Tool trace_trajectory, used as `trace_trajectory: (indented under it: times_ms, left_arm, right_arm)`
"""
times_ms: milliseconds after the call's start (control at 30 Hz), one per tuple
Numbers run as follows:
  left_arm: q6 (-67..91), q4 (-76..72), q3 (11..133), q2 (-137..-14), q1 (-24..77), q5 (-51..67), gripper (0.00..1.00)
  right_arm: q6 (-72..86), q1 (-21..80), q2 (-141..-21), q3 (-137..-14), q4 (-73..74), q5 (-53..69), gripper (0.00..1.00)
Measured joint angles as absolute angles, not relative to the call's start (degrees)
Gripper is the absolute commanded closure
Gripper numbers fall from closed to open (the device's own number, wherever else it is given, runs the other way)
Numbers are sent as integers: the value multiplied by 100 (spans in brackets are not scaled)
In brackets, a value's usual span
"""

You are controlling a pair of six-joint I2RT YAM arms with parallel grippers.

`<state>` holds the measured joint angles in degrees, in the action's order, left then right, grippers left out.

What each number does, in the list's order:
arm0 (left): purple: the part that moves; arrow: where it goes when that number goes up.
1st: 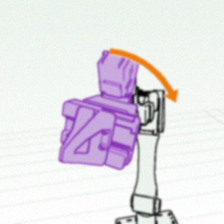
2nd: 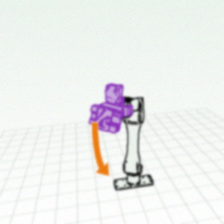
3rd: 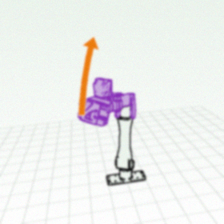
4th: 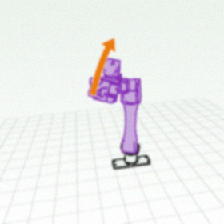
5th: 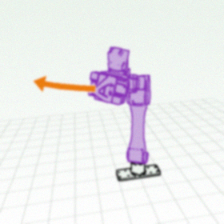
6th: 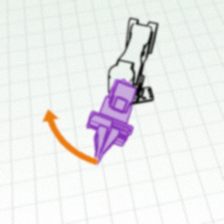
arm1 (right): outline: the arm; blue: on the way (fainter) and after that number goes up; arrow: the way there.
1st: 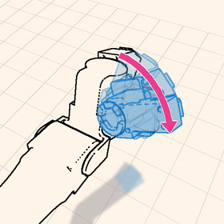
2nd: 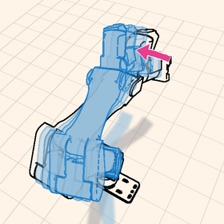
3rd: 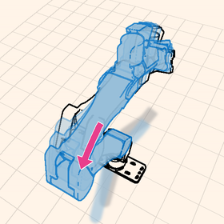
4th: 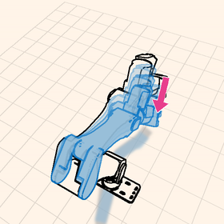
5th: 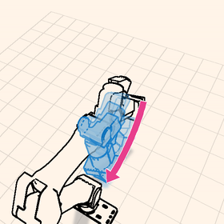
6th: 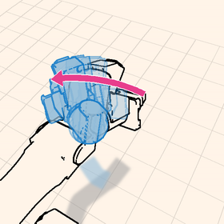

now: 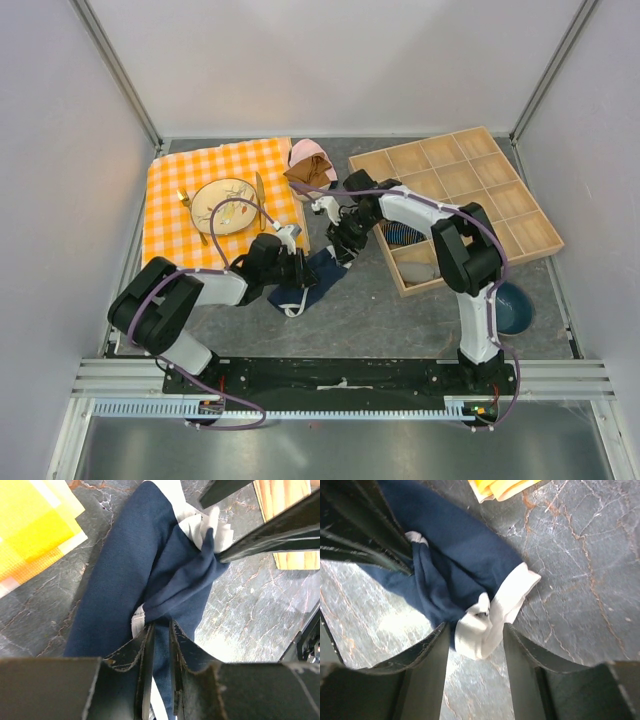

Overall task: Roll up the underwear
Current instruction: Fold the underwear at the center of the board.

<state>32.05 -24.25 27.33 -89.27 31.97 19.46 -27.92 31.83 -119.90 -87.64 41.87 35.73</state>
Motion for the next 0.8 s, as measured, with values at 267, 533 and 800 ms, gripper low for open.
trace_trajectory:
  times_ms: [267, 533, 800]
  left_arm:
    - [3212, -2241, 2749, -8788, 3201, 1890, 64]
    - [3192, -1505, 2742, -8191, 3201, 1498, 58]
    - [3151, -917, 2727, -7229, 3197, 1328, 57]
  right_arm:
    - [-3465, 3155, -11629, -9424, 4689, 3621, 30]
    - [-3695, 3280, -12125, -10381, 4932, 3944, 21]
    - [-4344, 3590, -12820, -10591, 5251, 4128, 10]
